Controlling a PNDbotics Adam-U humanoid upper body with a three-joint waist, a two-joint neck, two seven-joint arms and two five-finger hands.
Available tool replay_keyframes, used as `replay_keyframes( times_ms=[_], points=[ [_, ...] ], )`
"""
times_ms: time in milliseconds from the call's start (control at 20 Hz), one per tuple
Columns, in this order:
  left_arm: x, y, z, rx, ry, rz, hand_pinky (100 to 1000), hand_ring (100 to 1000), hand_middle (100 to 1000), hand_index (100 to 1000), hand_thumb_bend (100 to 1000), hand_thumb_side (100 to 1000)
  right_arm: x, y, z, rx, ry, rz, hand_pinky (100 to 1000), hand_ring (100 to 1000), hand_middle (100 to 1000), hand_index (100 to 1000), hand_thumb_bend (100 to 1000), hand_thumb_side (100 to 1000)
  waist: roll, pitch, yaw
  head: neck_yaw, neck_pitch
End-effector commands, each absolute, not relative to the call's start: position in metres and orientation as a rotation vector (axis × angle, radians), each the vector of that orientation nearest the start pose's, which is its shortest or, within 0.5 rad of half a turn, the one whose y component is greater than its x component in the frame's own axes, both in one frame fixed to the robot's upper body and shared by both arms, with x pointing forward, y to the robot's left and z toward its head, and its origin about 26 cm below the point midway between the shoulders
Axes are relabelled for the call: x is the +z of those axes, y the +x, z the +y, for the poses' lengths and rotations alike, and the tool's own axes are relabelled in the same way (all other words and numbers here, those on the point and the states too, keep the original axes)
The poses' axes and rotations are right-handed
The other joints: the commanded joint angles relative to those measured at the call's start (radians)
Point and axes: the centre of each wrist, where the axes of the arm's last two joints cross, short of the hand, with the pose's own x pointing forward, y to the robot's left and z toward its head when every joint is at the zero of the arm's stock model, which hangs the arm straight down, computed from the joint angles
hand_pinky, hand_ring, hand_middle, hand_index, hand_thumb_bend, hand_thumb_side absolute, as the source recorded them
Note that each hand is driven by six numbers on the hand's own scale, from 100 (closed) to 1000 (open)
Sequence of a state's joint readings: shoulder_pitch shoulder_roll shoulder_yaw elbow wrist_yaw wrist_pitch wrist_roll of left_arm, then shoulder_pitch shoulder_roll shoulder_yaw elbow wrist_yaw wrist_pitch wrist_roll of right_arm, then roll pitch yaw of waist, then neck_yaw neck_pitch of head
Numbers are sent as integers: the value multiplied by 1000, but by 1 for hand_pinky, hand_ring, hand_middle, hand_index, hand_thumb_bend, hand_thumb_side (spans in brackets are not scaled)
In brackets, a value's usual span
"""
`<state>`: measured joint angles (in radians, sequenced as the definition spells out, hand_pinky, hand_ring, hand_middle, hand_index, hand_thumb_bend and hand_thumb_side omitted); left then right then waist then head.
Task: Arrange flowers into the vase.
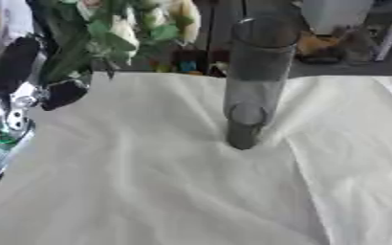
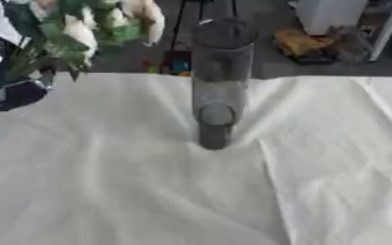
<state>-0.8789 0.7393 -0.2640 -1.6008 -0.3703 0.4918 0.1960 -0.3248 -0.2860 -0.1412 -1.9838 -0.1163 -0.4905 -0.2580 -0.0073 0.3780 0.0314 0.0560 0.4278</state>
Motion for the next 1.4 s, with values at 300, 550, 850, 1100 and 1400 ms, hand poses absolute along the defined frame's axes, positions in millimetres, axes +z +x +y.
replay_keyframes(
  times_ms=[300, 550, 850, 1100, 1400],
  points=[
    [368, 361, 253, -454, 1120, -2086, 100, 100, 100, 100, 100, 177, 218, 299, -291, 163, 188, 3429, 865, 823, 679, 895, 100, 1000, 11, -31, -6, -3, 2],
    [384, 356, 244, -379, 953, -2153, 100, 100, 100, 100, 100, 204, 218, 299, -292, 163, 193, 3431, 865, 823, 679, 895, 100, 1000, 18, -34, -9, -11, 10],
    [396, 355, 238, -293, 772, -2205, 100, 100, 100, 100, 100, 227, 217, 299, -292, 160, 201, 3435, 865, 823, 679, 895, 100, 1000, 26, -36, -14, -17, 14],
    [405, 355, 233, -227, 653, -2232, 100, 100, 100, 100, 100, 267, 217, 299, -293, 158, 207, 3437, 865, 822, 678, 895, 100, 1000, 32, -39, -17, -20, 17],
    [415, 354, 224, -165, 505, -2270, 100, 100, 100, 100, 100, 274, 216, 299, -293, 156, 208, 3438, 864, 822, 678, 894, 100, 1000, 37, -40, -24, -18, 19]
  ],
)
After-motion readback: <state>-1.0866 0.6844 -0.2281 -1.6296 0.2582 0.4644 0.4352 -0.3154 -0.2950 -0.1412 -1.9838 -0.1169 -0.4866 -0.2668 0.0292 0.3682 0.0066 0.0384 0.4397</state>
